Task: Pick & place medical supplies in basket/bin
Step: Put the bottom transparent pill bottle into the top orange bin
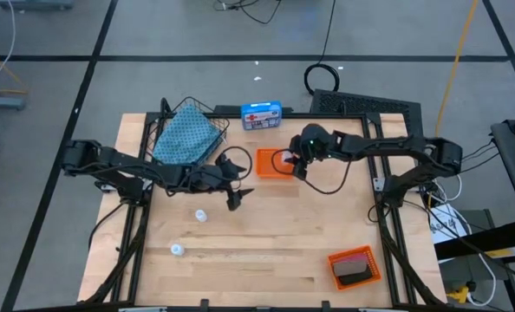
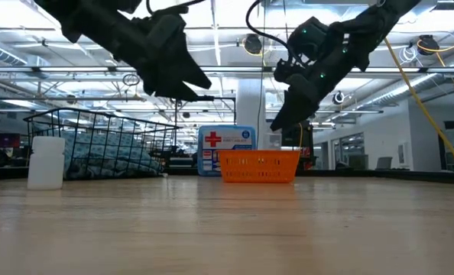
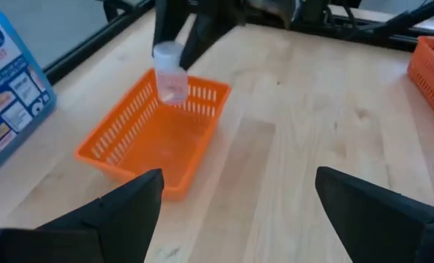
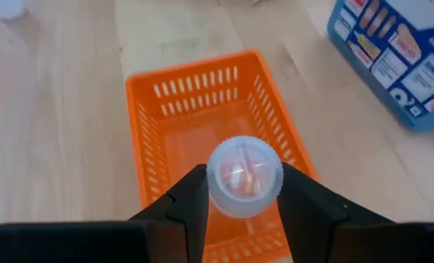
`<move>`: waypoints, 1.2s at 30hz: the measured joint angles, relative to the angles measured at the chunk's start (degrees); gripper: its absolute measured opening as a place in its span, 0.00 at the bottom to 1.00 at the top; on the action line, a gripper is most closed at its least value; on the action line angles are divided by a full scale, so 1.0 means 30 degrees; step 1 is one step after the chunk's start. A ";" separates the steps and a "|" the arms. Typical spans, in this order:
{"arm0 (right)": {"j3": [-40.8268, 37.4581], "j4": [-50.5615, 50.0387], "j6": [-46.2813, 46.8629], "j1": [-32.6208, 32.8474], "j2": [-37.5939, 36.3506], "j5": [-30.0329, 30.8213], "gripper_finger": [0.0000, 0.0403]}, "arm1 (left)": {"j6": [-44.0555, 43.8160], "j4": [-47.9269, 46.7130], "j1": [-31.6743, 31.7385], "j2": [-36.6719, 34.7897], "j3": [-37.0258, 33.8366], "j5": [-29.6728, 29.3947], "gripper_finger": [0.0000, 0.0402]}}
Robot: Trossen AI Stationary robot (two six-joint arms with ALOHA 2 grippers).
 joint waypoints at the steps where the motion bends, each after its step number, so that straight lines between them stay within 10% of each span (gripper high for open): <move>1: -0.0009 0.0209 0.0000 0.0048 0.0103 -0.0011 0.31 | -0.0006 0.0077 0.0052 -0.0033 -0.0004 -0.0002 0.91; 36: 0.1937 0.1136 -0.0153 -0.0160 0.4539 -0.0918 0.35 | -0.0144 0.1386 0.0487 0.0001 0.0004 -0.0109 0.90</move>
